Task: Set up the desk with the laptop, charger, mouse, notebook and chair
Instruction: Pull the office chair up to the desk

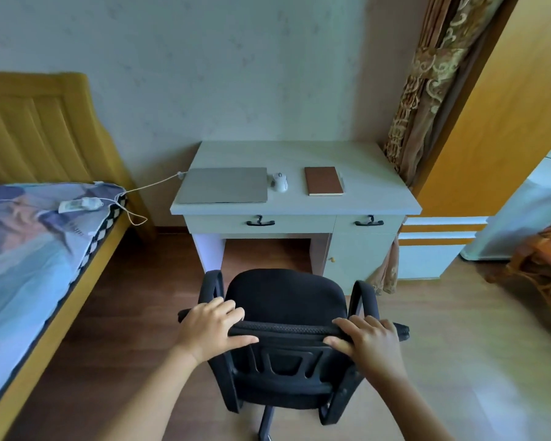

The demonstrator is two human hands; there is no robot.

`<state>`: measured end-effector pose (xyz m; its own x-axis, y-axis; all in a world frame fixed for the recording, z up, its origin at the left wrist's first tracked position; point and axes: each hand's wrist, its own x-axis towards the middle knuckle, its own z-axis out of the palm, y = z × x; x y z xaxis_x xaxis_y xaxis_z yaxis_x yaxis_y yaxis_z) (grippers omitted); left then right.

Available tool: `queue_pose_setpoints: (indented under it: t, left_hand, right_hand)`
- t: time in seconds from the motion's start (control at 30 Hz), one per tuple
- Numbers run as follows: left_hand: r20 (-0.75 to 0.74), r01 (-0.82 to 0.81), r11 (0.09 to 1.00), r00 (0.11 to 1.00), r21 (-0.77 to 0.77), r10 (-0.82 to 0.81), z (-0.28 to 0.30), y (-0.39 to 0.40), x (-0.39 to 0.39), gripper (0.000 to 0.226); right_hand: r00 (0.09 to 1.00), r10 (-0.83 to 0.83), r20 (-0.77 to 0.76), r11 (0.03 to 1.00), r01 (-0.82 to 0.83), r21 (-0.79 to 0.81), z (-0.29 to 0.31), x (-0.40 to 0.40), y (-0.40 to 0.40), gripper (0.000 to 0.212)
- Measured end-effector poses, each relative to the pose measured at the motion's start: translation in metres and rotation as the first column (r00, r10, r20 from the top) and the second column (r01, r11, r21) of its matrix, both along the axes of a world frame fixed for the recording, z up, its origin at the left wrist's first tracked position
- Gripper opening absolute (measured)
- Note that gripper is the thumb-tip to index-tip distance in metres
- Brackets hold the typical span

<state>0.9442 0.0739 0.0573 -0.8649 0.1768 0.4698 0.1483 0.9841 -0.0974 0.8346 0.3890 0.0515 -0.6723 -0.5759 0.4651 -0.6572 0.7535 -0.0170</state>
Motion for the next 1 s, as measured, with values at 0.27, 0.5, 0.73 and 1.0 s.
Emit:
queue_pose_setpoints:
  t: [0.27,0.5,0.73,1.0]
  left_hand:
    - [0.068,-0.021,1.000,0.997,0.005,0.020,0.008,-0.066,-0.051,0.063]
    - [0.091,-0.046,0.999,0.995,0.011,0.045,0.007,-0.118,-0.102,0.065]
    - [0.100,-0.083,0.996,0.992,0.012,0.081,0.003,-0.143,-0.146,0.070]
    - [0.129,-0.058,0.998,0.990,0.029,0.054,0.002,-0.144,-0.164,0.064]
  right_hand:
    - [0.993,-0.005,0.118,0.997,-0.005,0.078,0.010,-0.063,-0.075,0.073]
    - [0.988,-0.049,0.144,0.992,0.032,0.119,0.009,-0.106,-0.126,0.073]
    - [0.952,-0.084,0.293,0.984,0.032,0.178,0.023,-0.149,-0.159,0.100]
    - [0.947,-0.112,0.300,0.984,0.063,0.169,0.023,-0.175,-0.160,0.090]
